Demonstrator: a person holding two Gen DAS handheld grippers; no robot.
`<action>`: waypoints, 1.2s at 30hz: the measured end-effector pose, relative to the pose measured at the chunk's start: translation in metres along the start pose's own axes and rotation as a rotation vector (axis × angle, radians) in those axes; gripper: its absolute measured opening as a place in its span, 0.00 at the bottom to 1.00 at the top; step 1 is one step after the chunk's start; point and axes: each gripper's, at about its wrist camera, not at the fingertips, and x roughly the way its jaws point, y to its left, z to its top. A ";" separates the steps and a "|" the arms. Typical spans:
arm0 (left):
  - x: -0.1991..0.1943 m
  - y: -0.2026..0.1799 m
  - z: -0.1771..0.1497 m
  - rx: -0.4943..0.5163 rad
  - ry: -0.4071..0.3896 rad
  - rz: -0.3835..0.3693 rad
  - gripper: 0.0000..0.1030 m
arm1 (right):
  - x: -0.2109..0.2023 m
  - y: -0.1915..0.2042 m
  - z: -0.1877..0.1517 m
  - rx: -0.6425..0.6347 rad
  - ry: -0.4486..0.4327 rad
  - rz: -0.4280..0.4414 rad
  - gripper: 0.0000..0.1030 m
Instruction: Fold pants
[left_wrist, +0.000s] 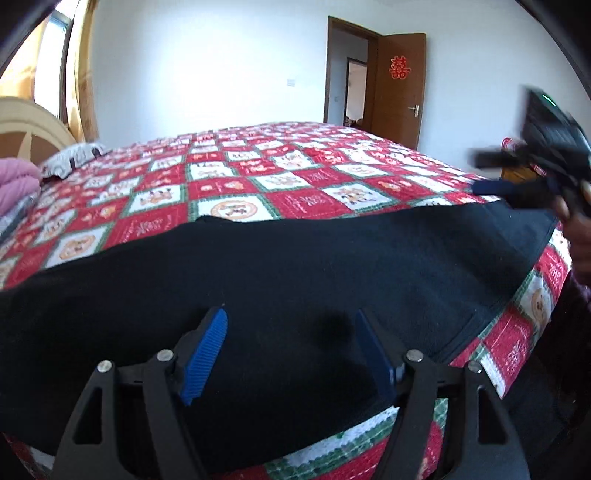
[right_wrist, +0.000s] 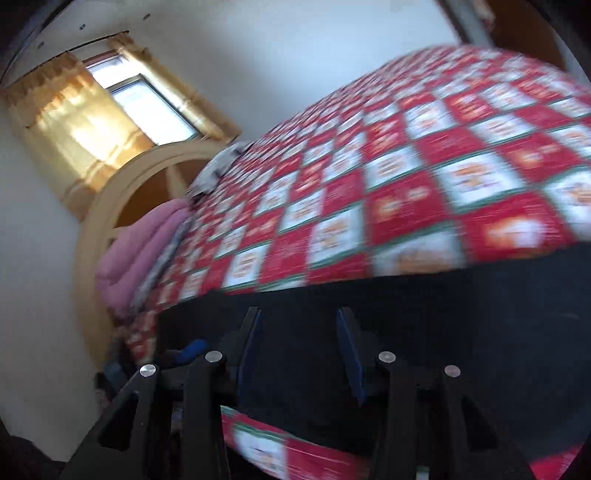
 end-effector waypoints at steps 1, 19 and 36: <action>-0.002 0.002 0.001 -0.001 -0.006 0.003 0.72 | 0.023 0.011 0.006 0.008 0.050 0.051 0.42; 0.005 0.006 -0.009 -0.005 -0.049 0.001 0.85 | 0.258 0.095 0.047 0.099 0.514 0.105 0.38; -0.001 0.005 -0.011 -0.028 -0.067 0.012 0.89 | 0.258 0.129 0.054 -0.015 0.394 0.134 0.03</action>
